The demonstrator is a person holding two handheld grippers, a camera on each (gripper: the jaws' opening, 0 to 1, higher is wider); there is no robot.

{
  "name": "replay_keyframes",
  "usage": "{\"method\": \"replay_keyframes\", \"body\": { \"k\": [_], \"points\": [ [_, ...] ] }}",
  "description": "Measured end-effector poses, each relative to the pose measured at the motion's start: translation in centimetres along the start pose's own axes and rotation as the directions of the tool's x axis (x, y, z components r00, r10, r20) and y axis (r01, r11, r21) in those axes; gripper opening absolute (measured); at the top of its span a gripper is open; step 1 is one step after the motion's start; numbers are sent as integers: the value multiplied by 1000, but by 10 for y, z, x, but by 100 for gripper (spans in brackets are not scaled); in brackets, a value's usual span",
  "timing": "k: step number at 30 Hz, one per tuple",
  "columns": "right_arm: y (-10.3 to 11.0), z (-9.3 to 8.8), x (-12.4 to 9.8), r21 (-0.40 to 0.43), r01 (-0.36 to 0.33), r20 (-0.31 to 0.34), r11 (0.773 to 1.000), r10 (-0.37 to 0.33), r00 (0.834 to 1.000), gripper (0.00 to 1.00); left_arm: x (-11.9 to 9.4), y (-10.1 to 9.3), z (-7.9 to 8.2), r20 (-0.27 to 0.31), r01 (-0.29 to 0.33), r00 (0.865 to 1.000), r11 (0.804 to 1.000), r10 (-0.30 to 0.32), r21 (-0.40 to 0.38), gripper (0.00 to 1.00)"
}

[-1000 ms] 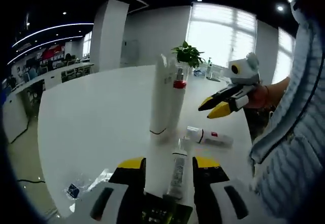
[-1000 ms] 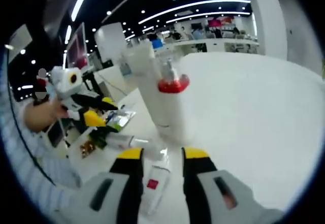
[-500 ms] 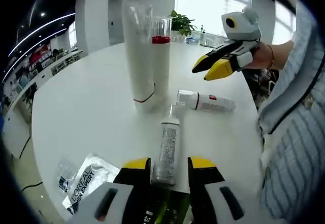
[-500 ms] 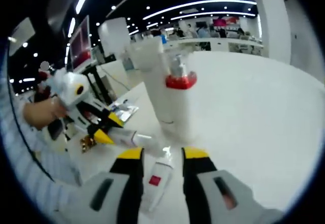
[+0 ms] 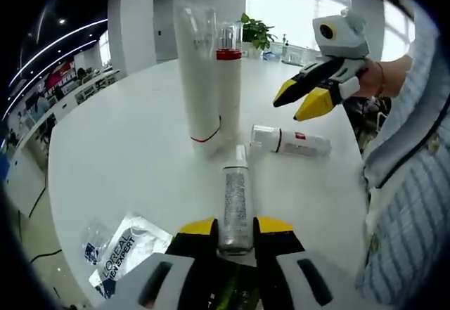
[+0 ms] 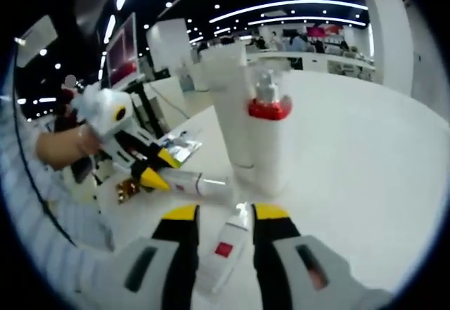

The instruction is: Arrange the skincare products in the storage area until every visible bottle or jar stands upright without overlapping.

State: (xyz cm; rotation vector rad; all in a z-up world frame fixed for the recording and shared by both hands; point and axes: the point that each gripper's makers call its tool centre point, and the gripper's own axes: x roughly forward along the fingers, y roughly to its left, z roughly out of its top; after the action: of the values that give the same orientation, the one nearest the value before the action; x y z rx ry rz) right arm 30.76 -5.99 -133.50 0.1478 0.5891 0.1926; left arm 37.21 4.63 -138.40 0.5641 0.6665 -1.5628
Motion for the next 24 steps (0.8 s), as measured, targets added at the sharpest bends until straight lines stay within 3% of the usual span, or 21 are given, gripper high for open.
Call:
{"method": "replay_keyframes", "body": {
  "k": [6, 12, 16, 17, 23, 24],
  "points": [
    [12, -2, 9, -98, -63, -41, 993, 59, 997, 27, -8, -8, 1, 3, 42, 999, 999, -42, 28, 19],
    [26, -10, 26, -279, -162, -146, 946, 125, 981, 29, -15, -19, -7, -35, 94, 995, 992, -92, 84, 19],
    [38, -18, 37, -391, -247, -227, 887, 167, 960, 29, -17, -21, -10, -44, 120, 992, 988, -117, 95, 19],
    [43, -23, 43, -446, -286, -272, 848, 176, 946, 29, -19, -23, -12, -51, 128, 991, 986, -123, 108, 19],
    [50, -32, 58, -517, -366, -358, 774, 193, 914, 26, -23, -26, -15, -56, 149, 988, 981, -142, 128, 19],
    [52, -37, 59, -522, -391, -390, 758, 195, 900, 26, -24, -27, -16, -55, 153, 988, 980, -147, 127, 19]
  ]
}}
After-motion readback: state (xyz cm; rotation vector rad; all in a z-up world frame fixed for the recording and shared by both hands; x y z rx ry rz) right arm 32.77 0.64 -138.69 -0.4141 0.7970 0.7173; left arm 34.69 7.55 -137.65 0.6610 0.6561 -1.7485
